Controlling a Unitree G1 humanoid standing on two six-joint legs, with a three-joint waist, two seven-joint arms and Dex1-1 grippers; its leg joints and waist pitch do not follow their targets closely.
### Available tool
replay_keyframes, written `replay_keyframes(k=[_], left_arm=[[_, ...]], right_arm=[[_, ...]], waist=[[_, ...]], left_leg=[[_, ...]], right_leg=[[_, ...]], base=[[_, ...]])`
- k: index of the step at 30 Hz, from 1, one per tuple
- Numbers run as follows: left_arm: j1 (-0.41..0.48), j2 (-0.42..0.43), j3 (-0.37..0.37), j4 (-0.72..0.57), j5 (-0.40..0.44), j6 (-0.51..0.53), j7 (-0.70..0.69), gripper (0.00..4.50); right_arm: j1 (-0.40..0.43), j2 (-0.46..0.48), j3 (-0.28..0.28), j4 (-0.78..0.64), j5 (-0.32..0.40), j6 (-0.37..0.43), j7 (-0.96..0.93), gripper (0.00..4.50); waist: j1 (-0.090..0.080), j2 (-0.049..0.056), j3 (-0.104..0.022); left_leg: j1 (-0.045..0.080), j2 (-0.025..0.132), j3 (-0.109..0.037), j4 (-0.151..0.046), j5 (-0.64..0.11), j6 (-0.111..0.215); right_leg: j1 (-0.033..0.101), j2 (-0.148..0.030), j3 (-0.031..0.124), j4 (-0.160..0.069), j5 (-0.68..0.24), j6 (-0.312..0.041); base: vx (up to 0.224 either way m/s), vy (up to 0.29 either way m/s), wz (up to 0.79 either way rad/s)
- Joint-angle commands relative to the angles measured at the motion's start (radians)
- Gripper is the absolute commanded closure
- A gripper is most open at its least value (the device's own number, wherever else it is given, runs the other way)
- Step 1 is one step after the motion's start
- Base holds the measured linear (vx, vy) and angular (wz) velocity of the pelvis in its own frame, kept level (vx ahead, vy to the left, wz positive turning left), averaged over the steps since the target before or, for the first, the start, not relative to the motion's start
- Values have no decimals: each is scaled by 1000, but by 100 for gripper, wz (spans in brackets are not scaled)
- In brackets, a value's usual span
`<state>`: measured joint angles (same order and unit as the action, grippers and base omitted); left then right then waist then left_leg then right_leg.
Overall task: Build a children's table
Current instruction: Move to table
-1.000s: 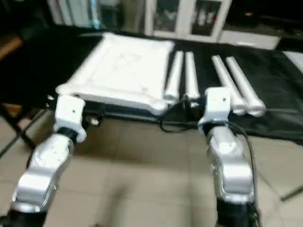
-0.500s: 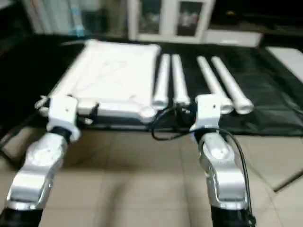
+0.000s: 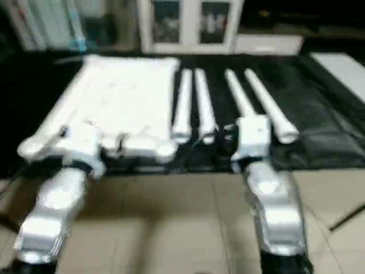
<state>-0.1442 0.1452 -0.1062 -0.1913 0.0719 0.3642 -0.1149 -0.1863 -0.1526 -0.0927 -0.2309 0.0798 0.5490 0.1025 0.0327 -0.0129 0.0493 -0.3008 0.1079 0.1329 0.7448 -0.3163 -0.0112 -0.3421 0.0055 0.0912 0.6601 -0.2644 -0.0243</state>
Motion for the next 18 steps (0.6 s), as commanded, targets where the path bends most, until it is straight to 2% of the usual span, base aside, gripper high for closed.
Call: replay_keyframes(k=[1,2,3,4,5,6,7,8,9,10,11,12,13,14,15,16,17,18], left_arm=[[-9,25,32,-8,5,-3,-4,11],[-10,26,34,-7,4,-3,-6,11],[-14,28,35,-7,5,-3,-9,11],[-16,29,36,-6,6,-3,-12,11],[-22,32,38,-4,9,-2,-12,11],[-26,35,39,-2,10,-1,-13,11],[-29,37,41,-1,11,1,-13,11],[-28,36,46,-3,8,4,-10,11],[-28,36,46,-4,8,4,-9,11],[-22,35,48,-9,4,7,-7,11],[-13,37,47,-14,3,8,-8,11],[-11,37,47,-15,3,9,-8,11],[-2,37,47,-22,1,13,-10,11],[2,37,48,-26,1,14,-9,11],[5,38,49,-28,0,15,-9,11],[8,36,50,-30,-2,16,-7,11],[10,35,53,-31,-3,16,-7,11],[12,34,54,-33,-3,17,-8,11]], right_arm=[[-16,7,15,-4,5,5,1,0],[-16,6,17,-2,3,1,1,0],[-20,4,17,6,5,-4,2,0],[-23,2,16,11,6,-8,4,0],[-32,0,13,23,8,-14,5,0],[-39,-2,11,31,10,-18,6,0],[-48,-5,9,41,8,-22,7,0],[-55,-8,5,48,9,-24,9,0],[-55,-8,5,48,9,-24,9,0],[-55,-10,2,49,10,-23,12,0],[-50,-11,2,42,12,-21,16,0],[-48,-11,3,40,12,-21,17,0],[-37,-10,7,32,12,-19,20,0],[-31,-9,10,28,11,-19,20,0],[-27,-7,12,24,11,-18,21,0],[-24,-6,15,21,10,-17,21,0],[-22,-6,20,19,9,-16,20,0],[-20,-6,24,16,9,-15,21,0]], waist=[[34,-44,-35],[18,-14,-40],[12,11,-43],[4,45,-46],[-46,88,-25],[-66,92,-52],[-58,82,-60],[-68,84,-55],[-72,77,-57],[-76,61,-56],[-76,34,-56],[-70,11,-58],[-22,-22,-50],[-3,-14,-72],[-1,-23,-66],[-1,-10,-57],[-1,23,-61],[-6,48,-59]], left_leg=[[-144,-1,-56,-7,25,-15],[-104,7,-66,-42,65,-2],[-91,17,-72,-85,89,4],[-75,34,-66,-155,102,26],[-18,126,-154,-251,-232,11],[18,161,-198,-268,-323,34],[64,180,-214,-262,-380,136],[58,157,-207,-253,-282,238],[62,146,-198,-246,-234,281],[60,131,-173,-241,-176,338],[45,95,-141,-225,-125,350],[6,58,-107,-207,-123,325],[-98,-17,-35,-90,-80,241],[-140,16,-50,-34,23,155],[-153,12,-51,-39,61,131],[-160,23,-53,-60,106,109],[-137,46,-50,-125,173,114],[-109,61,-42,-165,199,109]], right_leg=[[154,-153,125,-137,-106,-321],[105,-121,94,-153,-28,-322],[90,-100,60,-154,-86,-304],[89,-70,7,-161,-224,-238],[16,-23,-80,-66,-254,-127],[2,-26,-106,7,-212,-90],[-43,-50,-120,46,-127,-22],[-58,-62,-131,56,-72,33],[-67,-67,-135,52,-49,49],[-72,-80,-135,32,-8,62],[-57,-105,-118,-31,38,45],[-15,-126,-96,-80,61,34],[91,-226,0,-171,-136,-30],[143,-272,30,-172,-265,-110],[143,-245,13,-163,-245,-128],[138,-215,-11,-160,-173,-196],[126,-170,-66,-149,-145,-231],[110,-140,-102,-146,-154,-219]], base=[[110,-25,-29],[110,-25,-29],[85,11,0],[66,68,-2],[66,68,-2],[94,108,-5],[116,71,0],[116,71,0],[99,37,4],[93,-11,2],[93,-11,2],[88,-79,3],[99,-89,3],[99,-89,3],[114,-57,-3],[109,-29,-4],[109,-29,-4],[124,28,-2]])
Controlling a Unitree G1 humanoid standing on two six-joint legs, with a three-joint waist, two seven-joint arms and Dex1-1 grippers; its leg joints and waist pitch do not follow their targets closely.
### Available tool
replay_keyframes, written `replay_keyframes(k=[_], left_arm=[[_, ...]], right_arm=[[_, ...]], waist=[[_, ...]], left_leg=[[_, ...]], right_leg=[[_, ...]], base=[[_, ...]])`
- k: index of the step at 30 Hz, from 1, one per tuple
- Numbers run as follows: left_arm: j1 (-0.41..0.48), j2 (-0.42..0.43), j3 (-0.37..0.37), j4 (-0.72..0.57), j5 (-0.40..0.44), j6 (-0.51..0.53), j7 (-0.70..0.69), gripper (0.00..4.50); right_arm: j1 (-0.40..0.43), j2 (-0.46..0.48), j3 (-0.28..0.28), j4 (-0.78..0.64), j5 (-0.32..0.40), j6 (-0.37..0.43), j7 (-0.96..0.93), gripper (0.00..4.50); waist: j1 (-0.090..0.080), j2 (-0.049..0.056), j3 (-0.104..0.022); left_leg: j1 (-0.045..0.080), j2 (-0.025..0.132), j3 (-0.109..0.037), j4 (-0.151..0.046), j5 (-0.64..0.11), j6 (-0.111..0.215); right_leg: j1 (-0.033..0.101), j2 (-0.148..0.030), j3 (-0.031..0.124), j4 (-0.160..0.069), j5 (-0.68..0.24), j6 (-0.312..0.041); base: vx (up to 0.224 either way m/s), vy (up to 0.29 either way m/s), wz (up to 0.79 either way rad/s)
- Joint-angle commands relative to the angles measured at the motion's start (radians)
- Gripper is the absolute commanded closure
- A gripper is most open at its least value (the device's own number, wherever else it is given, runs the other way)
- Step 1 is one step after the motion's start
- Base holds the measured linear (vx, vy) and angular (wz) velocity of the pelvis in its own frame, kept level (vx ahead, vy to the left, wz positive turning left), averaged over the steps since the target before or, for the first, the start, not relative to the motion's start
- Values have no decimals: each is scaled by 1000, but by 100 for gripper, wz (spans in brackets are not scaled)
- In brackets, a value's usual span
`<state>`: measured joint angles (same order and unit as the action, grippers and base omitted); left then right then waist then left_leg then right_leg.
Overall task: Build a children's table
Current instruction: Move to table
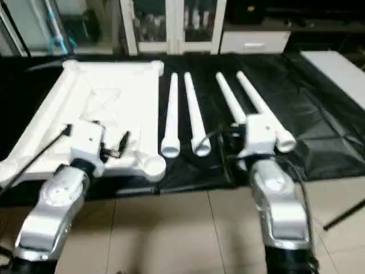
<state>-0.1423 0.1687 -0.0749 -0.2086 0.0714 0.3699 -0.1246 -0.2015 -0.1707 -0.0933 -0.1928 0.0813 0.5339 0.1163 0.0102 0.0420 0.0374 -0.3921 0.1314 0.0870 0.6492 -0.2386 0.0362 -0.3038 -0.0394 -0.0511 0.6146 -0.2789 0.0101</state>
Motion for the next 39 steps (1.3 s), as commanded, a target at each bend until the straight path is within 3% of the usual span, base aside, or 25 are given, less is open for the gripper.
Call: replay_keyframes(k=[1,2,3,6,7,8,10,11,12,14,16,17,19,22,24,25,26,28,31,32,34,36,37,38,39], left_arm=[[12,10,23,-16,-2,10,1,11],[13,9,22,-16,-1,10,0,11],[14,9,22,-18,-1,10,0,11],[20,9,22,-27,0,16,-1,11],[23,10,21,-30,0,17,0,11],[27,11,21,-35,1,19,1,11],[30,13,22,-39,1,22,2,11],[34,15,25,-43,2,24,1,11],[34,15,26,-44,2,24,0,11],[33,15,27,-46,2,26,0,11],[34,14,28,-48,3,26,-1,11],[34,13,25,-50,3,26,-3,11],[34,11,21,-52,4,26,-6,11],[38,10,-2,-45,-1,19,-20,11],[41,13,-19,-55,-15,18,-44,11],[42,14,-22,-59,-18,19,-51,11],[44,17,-24,-58,-20,15,-57,11],[50,20,-23,-61,-22,14,-64,11],[53,18,-10,-60,-35,11,-70,11],[54,17,-6,-55,-45,5,-77,11],[56,14,-4,-45,-58,-7,-86,11],[60,5,0,-38,-74,-17,-89,11],[64,0,4,-36,-94,-6,-100,11],[68,-1,-2,-34,-107,-11,-118,11],[73,1,-6,-30,-120,-17,-138,11]], right_arm=[[-3,12,26,-23,8,0,8,0],[-2,11,27,-24,9,-1,9,0],[-1,11,29,-27,9,0,9,0],[1,8,29,-34,17,5,21,0],[2,7,28,-36,20,6,25,0],[4,-5,36,-34,5,-2,27,0],[7,-20,50,-32,-3,-4,44,0],[10,-31,68,-33,-10,-6,60,0],[10,-32,71,-34,-14,-8,60,0],[9,-21,66,-34,-10,-13,48,0],[6,-9,55,-37,1,-6,37,0],[2,5,34,-39,19,5,25,0],[2,4,31,-40,23,9,22,0],[20,-10,27,-50,10,13,18,0],[32,-10,12,-85,21,33,23,0],[35,-11,8,-95,25,37,29,0],[42,-17,10,-101,27,40,40,0],[60,-39,15,-114,30,42,71,0],[74,-71,26,-130,43,40,105,0],[74,-79,30,-130,55,36,122,0],[68,-102,39,-126,64,22,163,0],[57,-127,48,-117,69,15,205,0],[49,-137,52,-113,78,11,230,0],[44,-151,51,-107,89,-2,262,0],[38,-165,52,-102,100,-16,293,0]], waist=[[-20,11,-45],[-48,32,-54],[-57,24,-65],[-46,-5,-55],[-41,-32,-45],[-20,-97,-55],[26,-79,-48],[40,-61,-48],[28,-71,-30],[9,-5,-27],[-26,23,-17],[-73,26,-54],[-46,24,-44],[-39,4,-36],[-13,-75,-32],[15,-82,-43],[22,-78,-41],[24,-62,-37],[-13,5,-21],[-41,22,-17],[-66,20,-34],[-67,-2,-34],[-52,-61,-50],[-37,-55,-75],[-23,-67,-81]], left_leg=[[51,89,-46,-113,63,138],[155,143,-112,-124,-56,227],[178,158,-134,-121,-40,276],[158,144,-105,-120,102,400],[128,97,-59,-113,25,358],[36,-3,9,-55,-139,248],[3,-22,12,53,-129,140],[-56,4,-15,71,12,79],[-58,18,-13,64,9,71],[-39,46,-12,-42,-1,92],[-15,42,-56,-104,-169,116],[165,162,-147,-129,-299,97],[153,147,-128,-113,-123,164],[136,121,-88,-137,-80,231],[72,16,1,-92,-315,150],[42,-12,8,29,-191,93],[-11,-4,-7,62,-89,50],[-30,0,-10,47,-10,14],[56,81,-12,-108,-171,20],[118,126,-56,-139,-413,4],[152,142,-91,-156,-409,55],[129,105,-63,-115,-156,194],[44,45,-1,-64,31,227],[-2,28,2,-42,157,222],[-16,32,1,-39,336,199]], right_leg=[[10,-17,-5,-37,-115,-185],[-74,-16,-17,49,-135,-140],[-94,-23,-15,72,-113,-93],[-142,-50,4,101,-9,49],[-118,-69,26,32,64,8],[-5,-114,103,-68,-4,-16],[45,-220,185,-129,-288,-106],[76,-259,70,-123,-305,-88],[57,-263,37,-144,-352,-85],[98,-176,-100,-152,-443,-133],[86,-70,-137,-85,-393,-102],[-67,-25,-53,71,-135,-96],[-114,-29,-27,109,-61,-6],[-121,-46,-12,89,41,33],[-28,-131,91,-83,-109,-51],[39,-224,176,-136,-392,-159],[73,-228,176,-132,-449,-227],[68,-171,131,-119,-363,-285],[-16,-36,7,-74,-357,-221],[-57,-25,-5,-24,-265,-206],[-67,-34,-17,21,-50,-165],[-67,-71,-2,-7,99,-157],[6,-117,43,-42,274,-194],[56,-129,61,-16,404,-207],[44,-122,62,9,645,-213]], base=[[173,64,1],[173,64,1],[160,59,1],[98,35,2],[71,-33,-1],[71,-33,-1],[39,-55,8],[40,-51,8],[75,-5,20],[88,80,46],[147,92,49],[171,82,47],[135,73,24],[94,40,5],[75,-26,3],[95,-53,7],[95,-53,7],[87,-7,-2],[74,58,4],[74,100,7],[93,79,9],[92,60,7],[0,0,0],[0,0,0],[0,0,0]])
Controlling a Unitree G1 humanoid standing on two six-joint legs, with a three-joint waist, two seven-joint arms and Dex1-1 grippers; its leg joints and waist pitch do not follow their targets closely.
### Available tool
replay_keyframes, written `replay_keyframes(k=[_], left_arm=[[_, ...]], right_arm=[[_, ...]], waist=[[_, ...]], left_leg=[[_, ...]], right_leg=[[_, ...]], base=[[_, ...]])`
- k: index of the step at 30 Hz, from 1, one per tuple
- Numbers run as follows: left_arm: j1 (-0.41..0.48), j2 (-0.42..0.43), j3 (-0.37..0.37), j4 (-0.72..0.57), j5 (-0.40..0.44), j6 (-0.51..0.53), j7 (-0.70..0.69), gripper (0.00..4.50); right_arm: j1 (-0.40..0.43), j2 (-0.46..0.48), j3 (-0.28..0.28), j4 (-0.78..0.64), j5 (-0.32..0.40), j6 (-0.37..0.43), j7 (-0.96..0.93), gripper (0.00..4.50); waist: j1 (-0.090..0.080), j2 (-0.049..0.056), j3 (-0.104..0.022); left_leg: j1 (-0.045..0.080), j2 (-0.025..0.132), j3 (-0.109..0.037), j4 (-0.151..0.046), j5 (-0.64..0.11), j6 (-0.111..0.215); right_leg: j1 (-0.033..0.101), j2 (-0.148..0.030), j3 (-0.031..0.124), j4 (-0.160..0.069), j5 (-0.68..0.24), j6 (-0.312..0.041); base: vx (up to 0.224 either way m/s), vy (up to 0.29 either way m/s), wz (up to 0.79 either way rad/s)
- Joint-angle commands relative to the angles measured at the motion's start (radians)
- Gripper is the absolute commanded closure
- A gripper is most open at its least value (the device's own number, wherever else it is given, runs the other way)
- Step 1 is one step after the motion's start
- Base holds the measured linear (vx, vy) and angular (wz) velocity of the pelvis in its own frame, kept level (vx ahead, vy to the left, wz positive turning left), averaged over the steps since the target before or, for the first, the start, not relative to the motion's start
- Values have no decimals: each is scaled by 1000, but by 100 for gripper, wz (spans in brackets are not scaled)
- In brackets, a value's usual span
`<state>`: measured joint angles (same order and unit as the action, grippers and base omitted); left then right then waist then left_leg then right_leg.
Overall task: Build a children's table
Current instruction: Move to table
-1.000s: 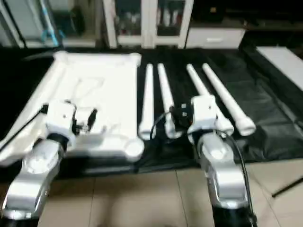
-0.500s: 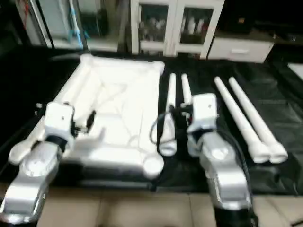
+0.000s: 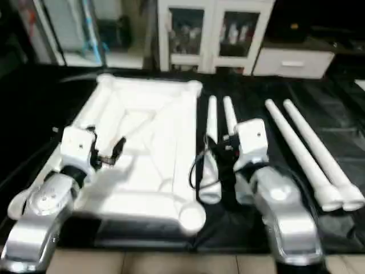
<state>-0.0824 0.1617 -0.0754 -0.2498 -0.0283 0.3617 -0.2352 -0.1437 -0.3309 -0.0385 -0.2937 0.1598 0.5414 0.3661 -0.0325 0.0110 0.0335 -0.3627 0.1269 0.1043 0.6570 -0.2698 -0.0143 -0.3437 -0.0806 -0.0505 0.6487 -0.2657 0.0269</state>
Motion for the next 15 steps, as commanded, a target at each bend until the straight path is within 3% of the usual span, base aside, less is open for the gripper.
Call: replay_keyframes(k=[1,2,3,4,5,7,8,10,12,14,15], left_arm=[[17,10,-9,14,-35,-16,-48,11],[23,6,-5,14,-60,-26,-70,11],[23,7,-3,14,-66,-27,-76,11],[22,10,0,13,-75,-25,-86,11],[21,19,0,12,-96,-22,-118,11],[18,31,-2,11,-112,-20,-147,11],[10,55,-13,9,-136,-13,-204,11],[-4,88,-32,13,-141,-8,-257,11],[-22,117,-55,18,-150,-1,-310,11],[-40,142,-81,19,-167,17,-368,11],[-47,154,-98,14,-176,35,-396,11]], right_arm=[[-24,-15,-4,6,35,-37,74,0],[-29,-34,-6,15,59,-50,122,0],[-31,-41,-5,18,67,-53,137,0],[-34,-59,-2,22,82,-59,174,0],[-37,-76,3,25,101,-63,214,0],[-38,-91,6,26,120,-60,250,0],[-34,-120,6,28,148,-67,313,0],[-27,-143,-1,34,171,-65,363,0],[-12,-171,-9,44,197,-64,424,0],[4,-198,-10,56,214,-72,475,0],[8,-212,-10,60,221,-72,496,0]], waist=[[24,-32,-78],[28,-24,-74],[31,-21,-73],[35,-20,-65],[41,-12,-55],[47,-16,-44],[53,-21,-38],[59,-20,-32],[67,-4,-25],[64,-8,-18],[64,-6,-16]], left_leg=[[-31,45,-21,-51,459,210],[-16,55,-24,-53,486,186],[-11,58,-22,-52,458,173],[-4,70,-20,-61,381,158],[-3,78,-17,-71,264,151],[6,89,-12,-83,103,132],[7,94,-7,-93,11,112],[8,97,-2,-103,-69,81],[17,99,3,-118,-208,6],[18,98,7,-126,-299,-49],[20,96,8,-128,-326,-59]], right_leg=[[69,-64,46,-13,724,-227],[50,-55,41,-15,710,-229],[46,-56,40,-18,660,-238],[36,-55,41,-32,538,-259],[33,-60,40,-44,382,-283],[25,-63,42,-60,201,-303],[25,-65,43,-68,108,-299],[23,-67,46,-75,29,-285],[12,-66,51,-84,-97,-250],[6,-66,55,-96,-184,-218],[3,-67,56,-99,-221,-209]], base=[[0,0,0],[0,0,0],[0,0,0],[0,0,0],[0,0,0],[-58,14,0],[-66,15,0],[-76,13,-1],[-75,10,2],[-62,12,2],[-55,19,-1]])
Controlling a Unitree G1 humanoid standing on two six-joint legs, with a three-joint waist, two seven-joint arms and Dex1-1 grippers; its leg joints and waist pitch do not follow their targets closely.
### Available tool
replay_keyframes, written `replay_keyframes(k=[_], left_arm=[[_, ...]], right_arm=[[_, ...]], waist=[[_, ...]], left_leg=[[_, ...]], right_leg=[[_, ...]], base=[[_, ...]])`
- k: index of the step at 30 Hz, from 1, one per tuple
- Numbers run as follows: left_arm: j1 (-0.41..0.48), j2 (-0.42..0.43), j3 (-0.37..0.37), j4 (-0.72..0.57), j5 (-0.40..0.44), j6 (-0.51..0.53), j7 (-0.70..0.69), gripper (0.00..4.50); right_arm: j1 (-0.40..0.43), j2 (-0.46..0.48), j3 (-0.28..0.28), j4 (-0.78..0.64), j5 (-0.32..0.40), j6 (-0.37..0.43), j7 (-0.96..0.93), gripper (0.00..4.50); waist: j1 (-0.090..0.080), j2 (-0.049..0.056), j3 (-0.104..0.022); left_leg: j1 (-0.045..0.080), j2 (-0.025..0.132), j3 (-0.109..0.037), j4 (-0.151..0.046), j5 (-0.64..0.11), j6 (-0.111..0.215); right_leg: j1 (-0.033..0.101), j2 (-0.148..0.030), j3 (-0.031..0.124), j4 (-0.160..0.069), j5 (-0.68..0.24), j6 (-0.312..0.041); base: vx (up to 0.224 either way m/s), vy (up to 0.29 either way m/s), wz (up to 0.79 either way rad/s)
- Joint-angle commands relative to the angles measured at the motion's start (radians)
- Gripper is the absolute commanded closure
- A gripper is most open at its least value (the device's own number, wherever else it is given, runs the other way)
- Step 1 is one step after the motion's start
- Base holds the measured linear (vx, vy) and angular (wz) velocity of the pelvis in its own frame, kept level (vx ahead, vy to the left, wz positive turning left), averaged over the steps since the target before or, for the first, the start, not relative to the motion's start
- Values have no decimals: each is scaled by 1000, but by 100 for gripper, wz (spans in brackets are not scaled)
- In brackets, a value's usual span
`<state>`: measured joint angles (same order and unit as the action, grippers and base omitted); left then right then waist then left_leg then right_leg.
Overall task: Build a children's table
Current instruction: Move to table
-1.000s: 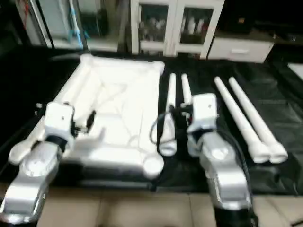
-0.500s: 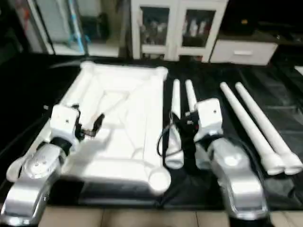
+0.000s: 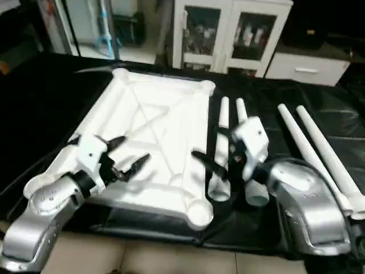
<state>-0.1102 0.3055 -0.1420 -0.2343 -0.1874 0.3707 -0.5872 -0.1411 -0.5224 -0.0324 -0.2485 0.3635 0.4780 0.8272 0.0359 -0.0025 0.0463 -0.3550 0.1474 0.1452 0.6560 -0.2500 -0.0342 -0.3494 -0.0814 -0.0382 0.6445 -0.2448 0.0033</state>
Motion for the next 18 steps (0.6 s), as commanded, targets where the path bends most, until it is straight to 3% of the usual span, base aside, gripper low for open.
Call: replay_keyframes(k=[1,2,4,5,7,9,12,13,14,18], left_arm=[[-24,28,-46,-10,-35,42,-85,11],[-27,56,-69,-30,-68,69,-151,11],[-35,95,-92,-36,-89,104,-214,11],[-44,116,-111,-27,-79,105,-242,11],[-54,136,-132,-10,-63,99,-270,11],[-75,150,-154,36,-32,66,-301,11],[-128,167,-187,125,0,13,-357,11],[-144,177,-197,142,1,9,-379,11],[-149,183,-201,146,-2,10,-391,11],[-161,221,-228,142,-14,9,-459,25]], right_arm=[[7,-31,-12,14,21,-7,50,0],[10,-49,-7,8,28,-4,75,0],[22,-72,2,-17,52,27,109,0],[33,-94,11,-30,56,35,131,0],[48,-119,19,-44,59,40,155,0],[73,-152,23,-65,63,47,185,0],[118,-198,7,-100,80,54,225,0],[130,-210,0,-109,84,57,231,0],[134,-216,-2,-112,83,56,233,0],[153,-244,-19,-129,82,53,242,0]], waist=[[-4,2,-27],[-3,0,-29],[-3,4,-30],[-5,8,-32],[-6,4,-36],[-6,12,-37],[-1,10,-47],[-5,11,-49],[-4,12,-53],[-10,9,-59]], left_leg=[[14,74,-32,-128,-365,-43],[13,71,-31,-126,-349,-40],[9,73,-28,-127,-298,-26],[6,73,-27,-128,-267,-15],[3,73,-24,-123,-222,2],[4,73,-21,-121,-188,18],[10,73,-14,-112,-98,60],[-1,73,-18,-113,-55,76],[3,74,-16,-108,-31,89],[-3,75,-14,-100,42,138]], right_leg=[[8,-66,44,-101,-279,-173],[8,-72,49,-104,-323,-159],[9,-70,50,-102,-282,-165],[12,-69,49,-100,-250,-171],[16,-70,49,-96,-201,-181],[16,-69,49,-96,-167,-196],[18,-66,49,-88,-30,-226],[27,-67,45,-81,31,-241],[24,-67,43,-77,74,-256],[25,-67,41,-65,169,-292]], base=[[0,0,0],[0,0,0],[0,0,0],[0,0,0],[0,0,0],[0,0,0],[0,0,0],[65,-4,1],[0,0,0],[0,0,0]])
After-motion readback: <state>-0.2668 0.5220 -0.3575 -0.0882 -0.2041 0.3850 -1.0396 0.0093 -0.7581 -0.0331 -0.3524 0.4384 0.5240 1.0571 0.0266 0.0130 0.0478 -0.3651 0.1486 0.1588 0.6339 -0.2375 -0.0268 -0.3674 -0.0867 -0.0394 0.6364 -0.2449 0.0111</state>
